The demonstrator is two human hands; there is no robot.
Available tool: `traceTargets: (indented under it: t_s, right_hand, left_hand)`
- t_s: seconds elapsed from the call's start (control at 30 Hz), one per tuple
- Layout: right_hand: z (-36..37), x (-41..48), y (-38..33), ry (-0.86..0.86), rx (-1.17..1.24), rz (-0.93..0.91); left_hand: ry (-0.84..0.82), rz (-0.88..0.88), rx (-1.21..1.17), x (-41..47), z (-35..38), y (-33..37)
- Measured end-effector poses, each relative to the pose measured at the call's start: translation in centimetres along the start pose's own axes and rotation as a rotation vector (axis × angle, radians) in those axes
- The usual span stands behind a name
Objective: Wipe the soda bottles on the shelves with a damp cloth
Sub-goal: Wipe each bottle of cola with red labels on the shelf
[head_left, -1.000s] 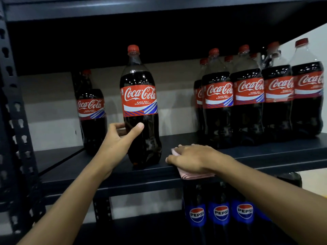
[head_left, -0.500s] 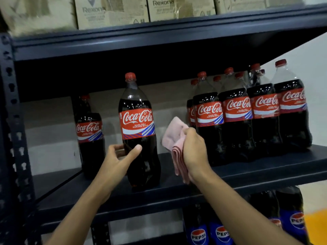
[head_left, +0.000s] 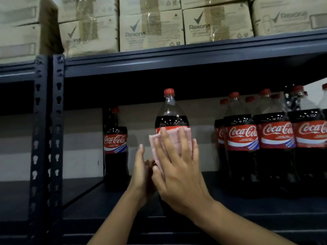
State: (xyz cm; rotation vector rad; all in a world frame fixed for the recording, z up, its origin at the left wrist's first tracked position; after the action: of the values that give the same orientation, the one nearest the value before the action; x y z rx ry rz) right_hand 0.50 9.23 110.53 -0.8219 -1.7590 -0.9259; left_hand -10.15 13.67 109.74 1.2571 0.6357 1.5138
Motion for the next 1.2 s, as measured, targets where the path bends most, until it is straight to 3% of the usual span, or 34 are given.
traceTargets:
  t_s: [0.03, 0.1, 0.13, 0.17, 0.2, 0.27, 0.37, 0.5, 0.67, 0.77, 0.9, 0.97, 1.07, 1.1, 1.2]
  right_hand:
    - [1.3, -0.1, -0.4, -0.086, 0.012, 0.022]
    - [3.5, 0.5, 0.3, -0.279, 0.156, 0.322]
    - [4.0, 0.1, 1.3, -0.337, -0.176, 0.355]
    - [3.7, 1.4, 1.7, -0.272, -0.167, 0.381]
    - [2.8, 3.2, 1.7, -0.100, 0.162, 0.385]
    - [-0.4, 6.9, 2.6, 0.061, 0.035, 0.161]
    - [-3.0, 13.2, 5.3, -0.029, -0.011, 0.204]
    - [-2.0, 17.9, 5.9, -0.274, 0.020, 0.211]
    - [-3.0, 18.8, 5.8, -0.180, 0.016, 0.200]
    - [-1.9, 17.2, 5.5, -0.179, -0.027, 0.176]
    - [-1.8, 11.2, 3.0, -0.008, -0.127, 0.140]
    - [-0.7, 7.0, 1.7, -0.021, -0.190, 0.083]
    - [1.1, 1.1, 0.5, -0.057, -0.183, 0.056]
    - [1.3, -0.8, 0.1, -0.064, -0.183, 0.054]
    - [1.1, -4.9, -0.6, -0.098, -0.206, 0.040]
  left_hand:
    - [-0.017, 0.014, -0.007, 0.6, 0.6, -0.2]
    - [-0.053, 0.061, -0.005, 0.8, 2.1, -0.5]
    - [-0.070, 0.081, -0.017, 0.8, 2.7, -0.8]
    - [-0.088, 0.098, -0.019, 0.9, 3.2, -0.9]
    - [-0.092, 0.121, -0.017, 1.2, 3.3, -1.0]
    - [-0.096, 0.094, -0.043, 1.8, 3.1, -1.6]
    - [-0.110, 0.092, -0.072, 2.5, 3.5, -1.8]
    - [-0.102, 0.099, -0.118, 2.6, 3.8, -1.8]
    - [-0.097, 0.112, -0.140, 3.1, 3.8, -1.8]
    - [-0.075, 0.107, -0.138, 3.5, 3.4, -2.1]
    - [-0.083, 0.146, -0.145, 3.1, 3.7, -2.5]
    - [-0.108, 0.260, -0.043, 2.8, 3.5, -3.0]
    - [-0.072, 0.230, 0.178, 2.4, 4.0, -3.1]
    - [-0.160, 0.175, 0.075, 2.1, 4.4, -2.9]
    - [-0.146, 0.084, -0.090, 2.4, 2.6, -2.3]
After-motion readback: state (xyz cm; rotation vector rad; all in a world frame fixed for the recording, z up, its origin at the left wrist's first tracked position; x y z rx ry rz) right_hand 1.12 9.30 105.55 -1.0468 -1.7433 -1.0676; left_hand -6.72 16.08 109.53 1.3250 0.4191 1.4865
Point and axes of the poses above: each hand's wrist, its own x-axis towards the middle knuckle, its own z-axis out of the palm, y = z × x, the point moved 5 cm from there along x, towards the middle knuckle, and after that the axes turned 1 degree about -x, right-handed, at the moved point
